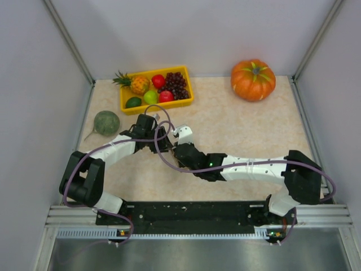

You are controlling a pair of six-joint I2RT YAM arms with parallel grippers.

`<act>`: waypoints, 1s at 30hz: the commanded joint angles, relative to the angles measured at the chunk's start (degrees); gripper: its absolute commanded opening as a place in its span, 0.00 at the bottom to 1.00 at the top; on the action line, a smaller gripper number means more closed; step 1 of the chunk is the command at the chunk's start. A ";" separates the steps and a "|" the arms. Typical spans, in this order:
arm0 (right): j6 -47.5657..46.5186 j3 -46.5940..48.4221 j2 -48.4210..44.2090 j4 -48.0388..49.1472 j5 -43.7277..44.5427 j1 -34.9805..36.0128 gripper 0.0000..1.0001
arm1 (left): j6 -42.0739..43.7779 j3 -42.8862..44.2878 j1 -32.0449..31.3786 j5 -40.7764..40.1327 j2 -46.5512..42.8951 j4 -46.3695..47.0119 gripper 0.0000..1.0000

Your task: Unpack the express box

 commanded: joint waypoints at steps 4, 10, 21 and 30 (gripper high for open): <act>0.37 2.41 1.60 -0.29 -0.25 -0.48 0.00 | 0.78 0.77 0.13 -0.85 1.64 0.11 0.41; 2.04 3.11 0.81 -4.68 -1.57 -0.13 0.00 | 0.69 0.77 0.13 -1.21 2.00 -0.06 0.40; 5.12 6.19 0.63 -16.99 -3.59 2.86 0.00 | 0.60 1.12 0.13 -2.79 3.58 -1.21 0.38; 4.68 6.01 -1.82 -21.39 -4.74 4.27 0.00 | 1.22 1.29 0.13 -3.58 4.37 -1.12 0.36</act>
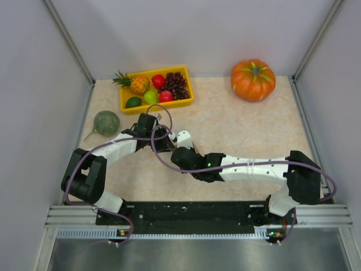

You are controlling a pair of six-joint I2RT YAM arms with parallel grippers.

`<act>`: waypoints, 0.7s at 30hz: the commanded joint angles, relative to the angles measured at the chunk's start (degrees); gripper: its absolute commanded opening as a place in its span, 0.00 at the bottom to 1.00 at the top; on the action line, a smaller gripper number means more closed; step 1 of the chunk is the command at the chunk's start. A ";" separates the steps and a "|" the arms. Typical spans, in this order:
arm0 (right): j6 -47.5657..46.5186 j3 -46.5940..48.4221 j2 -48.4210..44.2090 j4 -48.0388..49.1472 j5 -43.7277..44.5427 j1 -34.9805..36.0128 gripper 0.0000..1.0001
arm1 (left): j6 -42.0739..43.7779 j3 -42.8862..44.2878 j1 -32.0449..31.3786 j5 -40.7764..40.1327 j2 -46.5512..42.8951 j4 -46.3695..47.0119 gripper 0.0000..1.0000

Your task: Unpack the express box

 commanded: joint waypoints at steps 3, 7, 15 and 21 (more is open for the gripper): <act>0.44 2.12 -3.40 -8.28 -3.10 1.82 0.00 | 1.46 0.05 0.13 -5.37 2.75 -1.21 0.36; 0.52 2.38 -4.20 -9.86 -3.62 1.82 0.00 | 1.55 0.05 0.13 -5.55 2.76 -1.21 0.36; 0.61 3.00 -5.34 -11.53 -4.24 2.17 0.00 | 1.72 0.31 0.13 -5.72 3.19 -1.30 0.35; 0.09 3.88 -6.13 -12.94 -4.50 2.26 0.00 | 1.98 0.66 0.13 -5.90 3.55 -1.56 0.35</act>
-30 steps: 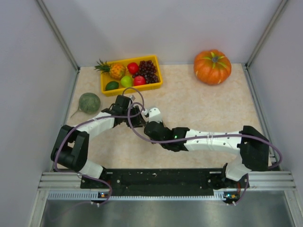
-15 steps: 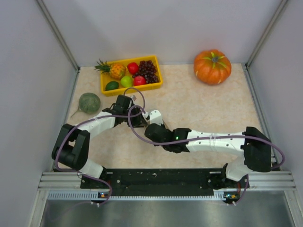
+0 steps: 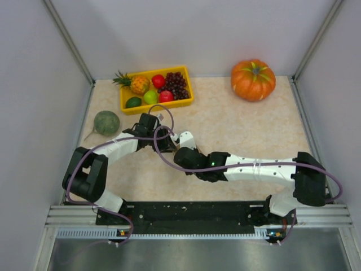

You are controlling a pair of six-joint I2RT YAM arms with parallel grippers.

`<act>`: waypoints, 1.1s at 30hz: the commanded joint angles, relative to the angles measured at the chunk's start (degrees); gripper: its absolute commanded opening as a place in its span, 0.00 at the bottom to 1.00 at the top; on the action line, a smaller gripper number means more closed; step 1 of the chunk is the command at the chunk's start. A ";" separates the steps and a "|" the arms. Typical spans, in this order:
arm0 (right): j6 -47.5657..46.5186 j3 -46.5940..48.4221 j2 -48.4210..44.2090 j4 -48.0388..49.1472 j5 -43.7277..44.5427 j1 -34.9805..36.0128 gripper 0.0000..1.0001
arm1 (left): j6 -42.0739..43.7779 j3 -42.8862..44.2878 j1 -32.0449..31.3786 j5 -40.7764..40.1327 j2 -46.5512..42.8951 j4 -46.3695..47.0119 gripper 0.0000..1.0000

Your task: Unpack the express box

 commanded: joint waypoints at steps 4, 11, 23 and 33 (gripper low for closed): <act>0.52 2.30 -2.90 -5.58 -3.28 1.80 0.00 | 2.01 0.22 0.44 -7.54 2.69 -1.49 0.35; 1.49 -1.38 0.79 -3.56 -4.68 1.80 0.00 | 2.01 0.66 0.44 -7.10 3.40 -1.49 0.35; 0.96 1.68 -7.36 -3.47 2.51 1.80 0.00 | 2.09 1.02 0.44 -6.93 3.05 -2.02 0.35; -6.67 -4.20 -16.26 6.55 -5.78 1.89 0.00 | 2.09 0.92 0.44 -2.89 -1.16 -2.02 0.46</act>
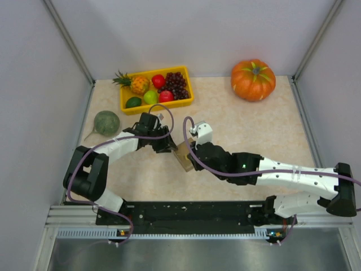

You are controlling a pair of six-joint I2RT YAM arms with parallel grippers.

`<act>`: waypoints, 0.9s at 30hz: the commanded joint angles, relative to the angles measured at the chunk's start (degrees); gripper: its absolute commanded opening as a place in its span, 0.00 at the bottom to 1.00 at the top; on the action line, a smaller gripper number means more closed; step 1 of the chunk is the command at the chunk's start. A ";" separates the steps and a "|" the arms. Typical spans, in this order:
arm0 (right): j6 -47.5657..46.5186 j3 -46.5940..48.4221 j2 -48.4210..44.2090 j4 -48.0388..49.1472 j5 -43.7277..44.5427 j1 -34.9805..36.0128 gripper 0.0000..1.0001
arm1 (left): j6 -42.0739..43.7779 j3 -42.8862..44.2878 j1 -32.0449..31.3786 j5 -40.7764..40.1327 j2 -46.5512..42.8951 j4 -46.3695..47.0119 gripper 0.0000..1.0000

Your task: Unpack the express box

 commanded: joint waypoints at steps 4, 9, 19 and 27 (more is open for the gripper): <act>-6.64 -5.89 2.39 9.64 -13.04 1.96 0.00 | 2.58 2.84 0.55 -2.46 -5.92 -2.77 0.62; -4.89 -7.75 7.24 15.52 -11.21 1.96 0.00 | 3.72 7.23 1.51 -4.13 -7.17 -2.78 0.68; 9.43 -12.48 10.32 14.94 -0.65 -3.66 0.00 | 7.85 14.97 1.78 4.83 4.33 8.99 0.68; 15.59 -18.38 1.37 10.44 5.94 -6.29 0.00 | 3.90 22.96 1.25 16.34 16.29 19.63 0.69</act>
